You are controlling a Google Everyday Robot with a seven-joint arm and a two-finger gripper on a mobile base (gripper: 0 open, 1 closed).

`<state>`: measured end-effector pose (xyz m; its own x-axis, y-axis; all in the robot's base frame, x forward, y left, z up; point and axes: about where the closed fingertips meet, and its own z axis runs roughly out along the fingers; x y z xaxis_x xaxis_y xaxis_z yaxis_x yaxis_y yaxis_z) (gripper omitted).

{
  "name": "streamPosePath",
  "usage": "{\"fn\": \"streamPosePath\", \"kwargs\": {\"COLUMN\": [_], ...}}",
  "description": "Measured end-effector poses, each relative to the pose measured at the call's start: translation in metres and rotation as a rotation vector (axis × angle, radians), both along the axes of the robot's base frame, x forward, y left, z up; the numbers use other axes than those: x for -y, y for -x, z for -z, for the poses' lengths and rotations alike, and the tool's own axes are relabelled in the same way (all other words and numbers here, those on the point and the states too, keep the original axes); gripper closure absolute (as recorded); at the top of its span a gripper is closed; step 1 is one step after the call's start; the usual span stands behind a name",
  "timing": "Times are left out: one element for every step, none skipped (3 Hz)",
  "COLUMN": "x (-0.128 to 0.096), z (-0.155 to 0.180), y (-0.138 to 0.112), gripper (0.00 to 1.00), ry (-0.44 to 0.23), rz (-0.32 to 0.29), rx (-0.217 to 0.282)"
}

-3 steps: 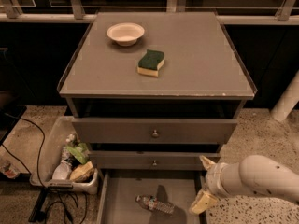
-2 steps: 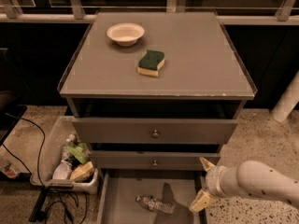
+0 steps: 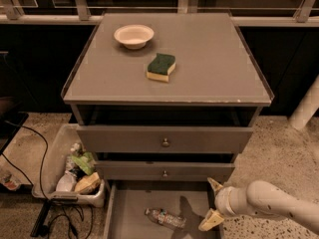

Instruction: Pick water bottle from bottom drawer and place on counter

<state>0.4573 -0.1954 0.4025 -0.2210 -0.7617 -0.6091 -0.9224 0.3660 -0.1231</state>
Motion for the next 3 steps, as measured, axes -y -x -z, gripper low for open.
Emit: {"fn": "streamPosePath", "kwargs": {"x": [-0.003,-0.009,-0.015], "z": [0.004,0.039,0.098], "y": [0.001,0.001,0.004], "gripper": [0.0,0.0,0.0], "ry": [0.006,-0.015,-0.043], "rz": [-0.007,-0.006,-0.009], "rx": [-0.003,-0.06,-0.118]}}
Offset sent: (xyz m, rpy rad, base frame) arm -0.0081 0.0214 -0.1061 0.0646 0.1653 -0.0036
